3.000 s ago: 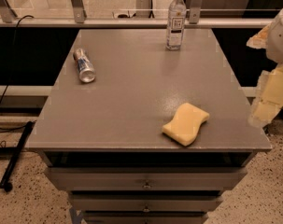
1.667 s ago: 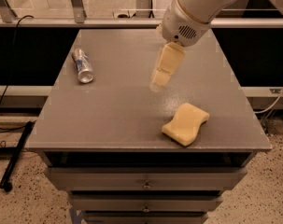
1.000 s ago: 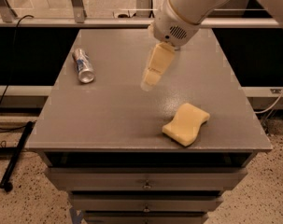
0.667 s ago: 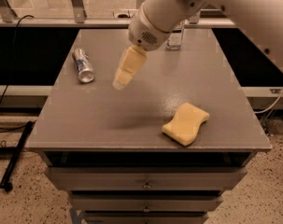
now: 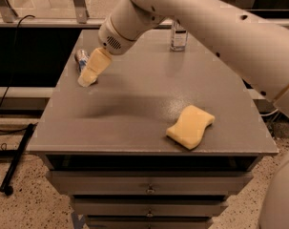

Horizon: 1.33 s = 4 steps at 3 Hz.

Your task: Pick redbull can

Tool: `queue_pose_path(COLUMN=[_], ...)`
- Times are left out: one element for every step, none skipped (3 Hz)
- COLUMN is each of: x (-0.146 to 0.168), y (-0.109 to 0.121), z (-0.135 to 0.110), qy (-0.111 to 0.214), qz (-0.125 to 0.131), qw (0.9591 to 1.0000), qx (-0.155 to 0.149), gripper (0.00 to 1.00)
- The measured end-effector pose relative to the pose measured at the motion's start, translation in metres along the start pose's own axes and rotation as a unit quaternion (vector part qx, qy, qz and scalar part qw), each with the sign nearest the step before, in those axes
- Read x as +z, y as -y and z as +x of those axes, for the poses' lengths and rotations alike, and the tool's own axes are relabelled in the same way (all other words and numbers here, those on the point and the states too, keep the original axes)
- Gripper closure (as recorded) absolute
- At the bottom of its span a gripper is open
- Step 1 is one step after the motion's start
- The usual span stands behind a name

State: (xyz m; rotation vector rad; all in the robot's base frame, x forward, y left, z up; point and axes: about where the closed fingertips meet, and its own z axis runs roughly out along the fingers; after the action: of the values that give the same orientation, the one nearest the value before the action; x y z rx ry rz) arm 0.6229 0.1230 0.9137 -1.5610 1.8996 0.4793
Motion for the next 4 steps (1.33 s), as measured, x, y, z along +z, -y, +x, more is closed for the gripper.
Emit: queue_pose_path(x=[0.036, 0.066, 0.089, 0.109], y=[0.017, 0.035, 0.049, 0.056], z=[-0.009, -0.010, -0.011, -0.014], qy=[-0.010, -0.042, -0.070, -0.098], qz=[0.012, 0.030, 0.045, 0.052], qw=[0.9985, 0.9947, 0.9906, 0.9855], qx=[0.052, 0.089, 0.108, 0.128], gripper=[0.00, 0.00, 0.00, 0.00])
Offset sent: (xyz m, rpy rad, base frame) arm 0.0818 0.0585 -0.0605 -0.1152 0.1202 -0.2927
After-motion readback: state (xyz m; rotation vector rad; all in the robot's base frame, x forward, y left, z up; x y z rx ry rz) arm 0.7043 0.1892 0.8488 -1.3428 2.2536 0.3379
